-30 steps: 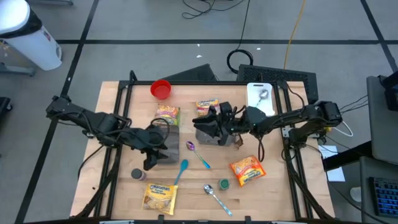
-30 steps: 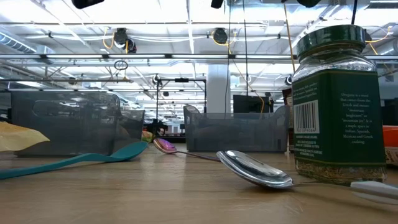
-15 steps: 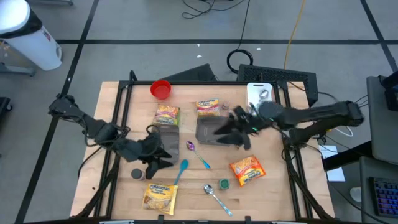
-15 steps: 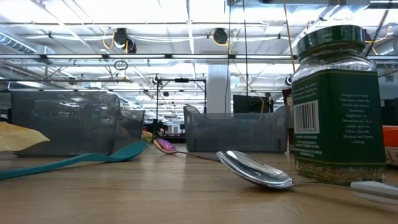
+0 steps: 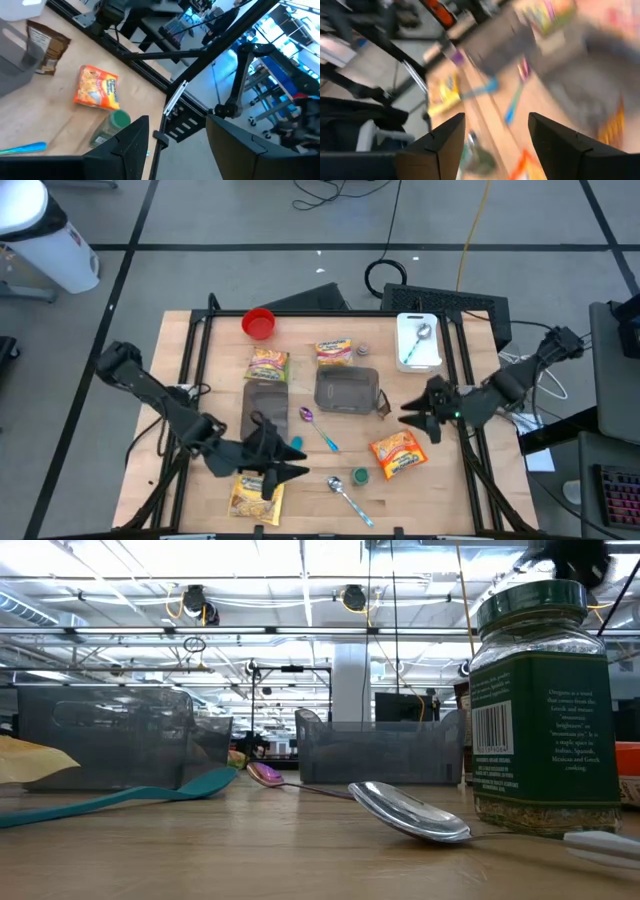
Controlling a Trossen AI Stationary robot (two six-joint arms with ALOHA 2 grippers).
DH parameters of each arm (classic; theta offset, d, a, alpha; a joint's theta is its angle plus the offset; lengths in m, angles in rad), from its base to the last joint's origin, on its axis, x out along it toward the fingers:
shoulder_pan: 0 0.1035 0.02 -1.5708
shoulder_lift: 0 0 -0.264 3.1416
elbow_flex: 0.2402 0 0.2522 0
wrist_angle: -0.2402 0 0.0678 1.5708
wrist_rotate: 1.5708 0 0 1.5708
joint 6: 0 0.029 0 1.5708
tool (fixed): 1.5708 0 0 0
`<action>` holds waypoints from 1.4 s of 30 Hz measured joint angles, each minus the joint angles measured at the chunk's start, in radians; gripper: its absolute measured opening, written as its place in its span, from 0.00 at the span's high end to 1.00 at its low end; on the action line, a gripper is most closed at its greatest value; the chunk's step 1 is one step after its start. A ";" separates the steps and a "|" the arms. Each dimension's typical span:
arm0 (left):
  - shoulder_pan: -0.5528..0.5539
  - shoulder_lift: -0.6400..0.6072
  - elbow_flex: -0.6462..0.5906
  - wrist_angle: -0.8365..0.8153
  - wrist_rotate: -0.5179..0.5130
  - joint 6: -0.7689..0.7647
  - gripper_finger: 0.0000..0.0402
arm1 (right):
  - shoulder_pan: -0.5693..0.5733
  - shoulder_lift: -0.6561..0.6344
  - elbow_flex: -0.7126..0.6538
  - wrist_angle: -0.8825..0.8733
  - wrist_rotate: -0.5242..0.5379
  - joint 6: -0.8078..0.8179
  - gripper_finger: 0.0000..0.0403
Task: Pick & Place Food Item
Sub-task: Put the orange noodle pack into the left black bin
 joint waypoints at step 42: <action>0.181 0.055 -0.001 0.101 0.212 0.056 0.48 | 0.114 -0.029 -0.499 0.081 -0.418 0.517 0.50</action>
